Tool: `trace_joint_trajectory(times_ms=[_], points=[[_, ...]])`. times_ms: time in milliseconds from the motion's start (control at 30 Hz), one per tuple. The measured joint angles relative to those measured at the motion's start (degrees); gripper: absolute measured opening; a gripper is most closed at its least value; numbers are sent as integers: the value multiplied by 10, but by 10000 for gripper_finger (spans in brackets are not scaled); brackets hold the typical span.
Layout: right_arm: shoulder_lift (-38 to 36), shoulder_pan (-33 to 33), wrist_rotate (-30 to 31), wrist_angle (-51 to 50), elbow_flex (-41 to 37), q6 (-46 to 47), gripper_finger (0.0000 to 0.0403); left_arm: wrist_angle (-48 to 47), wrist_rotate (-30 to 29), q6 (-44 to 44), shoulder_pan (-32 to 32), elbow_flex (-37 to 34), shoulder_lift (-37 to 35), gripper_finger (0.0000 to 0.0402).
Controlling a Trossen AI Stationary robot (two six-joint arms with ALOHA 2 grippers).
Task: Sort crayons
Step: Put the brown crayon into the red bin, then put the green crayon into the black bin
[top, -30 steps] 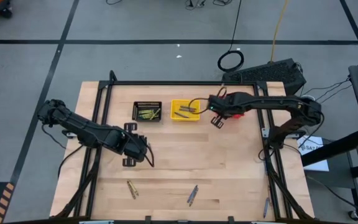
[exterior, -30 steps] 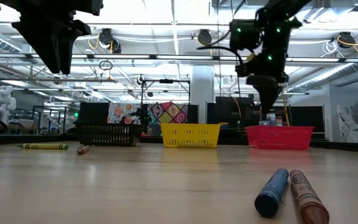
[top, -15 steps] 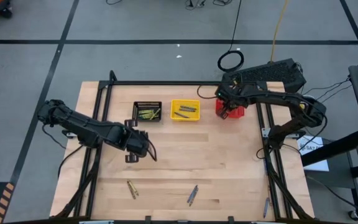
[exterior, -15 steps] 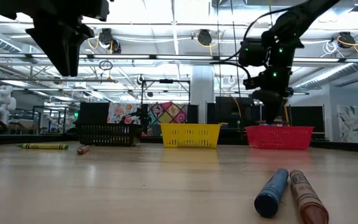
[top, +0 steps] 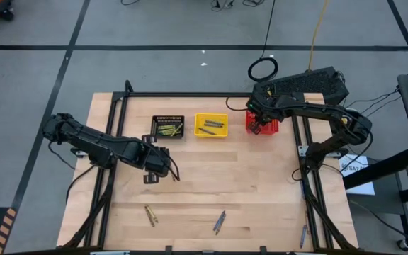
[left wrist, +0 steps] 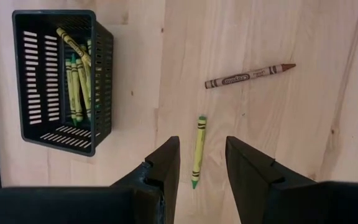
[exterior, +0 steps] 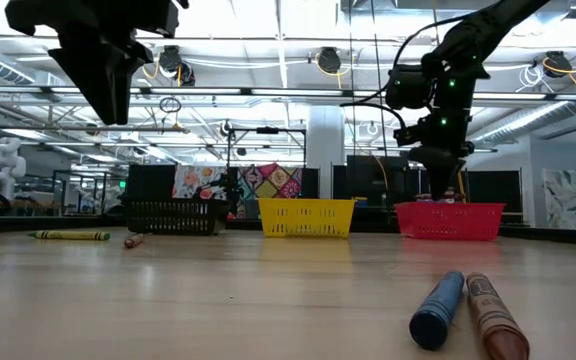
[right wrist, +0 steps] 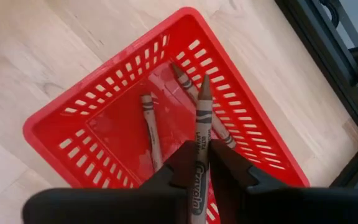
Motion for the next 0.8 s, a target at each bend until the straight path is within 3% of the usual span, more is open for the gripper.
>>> trace_joint_trajectory(times_ms=[333, 633, 800], points=[[0, 0, 0, 0, 0, 0, 72, 2, 0, -15, 0, 0, 0, 121], [-3, 6, 1, 2, 0, 2, 75, 24, 2, -15, 0, 0, 0, 121], [-26, 18, 1, 0, 0, 5, 75, 39, 5, -59, 0, 0, 1, 121]])
